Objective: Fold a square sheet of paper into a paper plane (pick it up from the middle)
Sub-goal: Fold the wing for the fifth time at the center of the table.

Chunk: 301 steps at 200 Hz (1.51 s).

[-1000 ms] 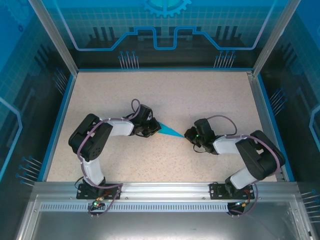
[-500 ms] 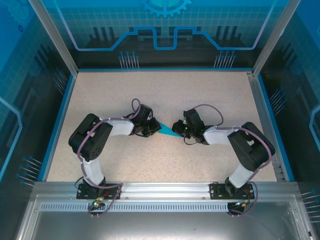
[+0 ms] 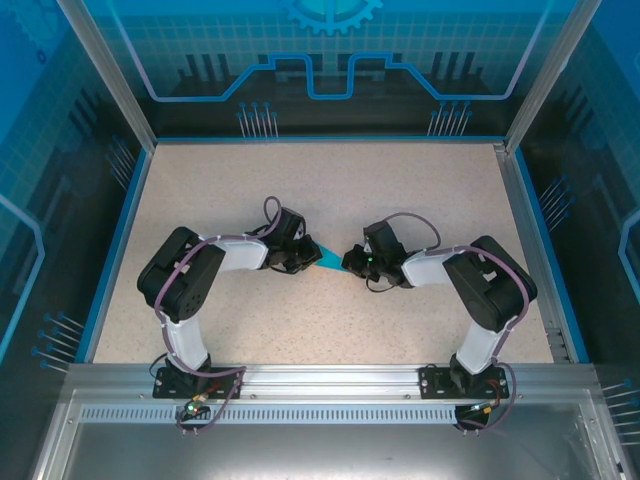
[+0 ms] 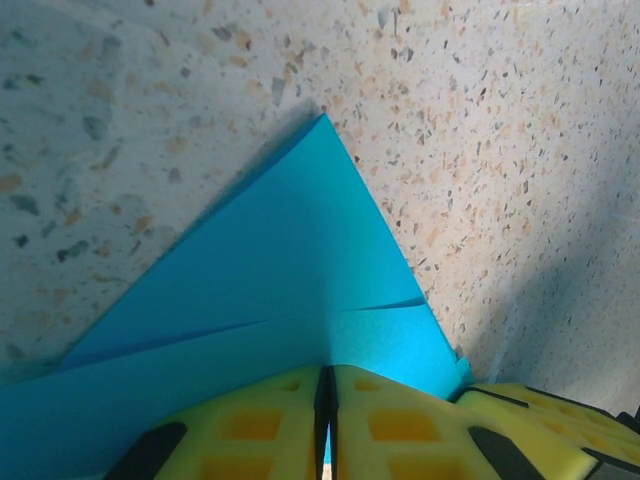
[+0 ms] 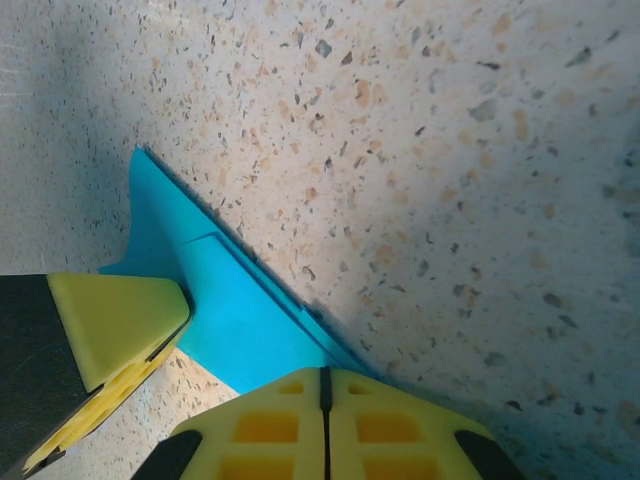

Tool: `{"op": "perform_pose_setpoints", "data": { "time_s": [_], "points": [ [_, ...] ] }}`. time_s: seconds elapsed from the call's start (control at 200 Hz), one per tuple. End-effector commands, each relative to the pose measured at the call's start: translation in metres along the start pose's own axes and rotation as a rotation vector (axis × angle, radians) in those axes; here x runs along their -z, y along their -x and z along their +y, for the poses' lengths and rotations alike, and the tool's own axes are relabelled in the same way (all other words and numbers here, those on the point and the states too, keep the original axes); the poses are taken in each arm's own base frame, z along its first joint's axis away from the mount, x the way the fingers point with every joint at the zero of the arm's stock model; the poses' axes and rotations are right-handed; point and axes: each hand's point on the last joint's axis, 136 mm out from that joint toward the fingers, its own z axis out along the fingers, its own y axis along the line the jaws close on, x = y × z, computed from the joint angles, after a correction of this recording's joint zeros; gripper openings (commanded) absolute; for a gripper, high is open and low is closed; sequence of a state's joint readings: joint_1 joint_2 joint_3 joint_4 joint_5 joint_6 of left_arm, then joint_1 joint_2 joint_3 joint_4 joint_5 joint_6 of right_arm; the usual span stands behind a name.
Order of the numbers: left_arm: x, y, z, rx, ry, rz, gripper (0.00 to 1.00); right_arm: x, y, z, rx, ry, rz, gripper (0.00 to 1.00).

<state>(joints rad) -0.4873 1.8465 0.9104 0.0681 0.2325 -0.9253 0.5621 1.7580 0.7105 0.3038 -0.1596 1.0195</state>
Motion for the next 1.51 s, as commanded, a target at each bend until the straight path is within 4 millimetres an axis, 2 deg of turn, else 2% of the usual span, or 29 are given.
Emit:
{"op": "perform_pose_setpoints", "data": {
  "time_s": [0.0, 0.18, 0.33, 0.555, 0.84, 1.09, 1.185, 1.255, 1.371, 1.416, 1.501],
  "points": [
    [0.0, -0.006, 0.054, 0.036, 0.191, 0.037, 0.14, -0.003, -0.013, -0.043, -0.036, -0.141, 0.047, 0.06],
    [0.013, 0.004, 0.064, 0.055, 0.227, 0.0, 0.21, -0.006, -0.03, -0.077, -0.069, -0.256, 0.117, 0.04],
    [0.021, 0.01, 0.078, 0.083, 0.267, -0.033, 0.22, -0.006, -0.034, -0.092, -0.095, -0.295, 0.128, 0.04],
    [0.034, 0.012, 0.09, 0.12, 0.315, -0.084, 0.23, -0.004, -0.035, -0.098, -0.098, -0.33, 0.133, 0.05],
    [0.036, 0.01, 0.105, 0.159, 0.361, -0.101, 0.24, -0.004, -0.037, -0.103, -0.105, -0.35, 0.139, 0.05],
    [0.055, 0.014, 0.116, 0.192, 0.404, -0.171, 0.25, -0.004, -0.035, -0.102, -0.098, -0.354, 0.136, 0.05],
    [0.057, 0.016, 0.114, 0.181, 0.388, -0.175, 0.26, -0.005, -0.032, -0.093, -0.074, -0.319, 0.135, 0.05],
    [0.061, 0.019, 0.105, 0.159, 0.357, -0.18, 0.27, -0.005, -0.025, -0.075, -0.03, -0.254, 0.122, 0.07],
    [0.07, 0.024, 0.088, 0.118, 0.311, -0.195, 0.3, 0.006, -0.005, -0.022, 0.101, -0.092, 0.094, 0.14],
    [0.076, 0.025, 0.082, 0.101, 0.301, -0.199, 0.31, 0.016, 0.004, 0.001, 0.169, -0.031, 0.076, 0.2],
    [0.085, 0.027, 0.074, 0.067, 0.29, -0.204, 0.34, 0.035, 0.016, 0.028, 0.296, 0.022, 0.051, 0.32]
  ]
}}
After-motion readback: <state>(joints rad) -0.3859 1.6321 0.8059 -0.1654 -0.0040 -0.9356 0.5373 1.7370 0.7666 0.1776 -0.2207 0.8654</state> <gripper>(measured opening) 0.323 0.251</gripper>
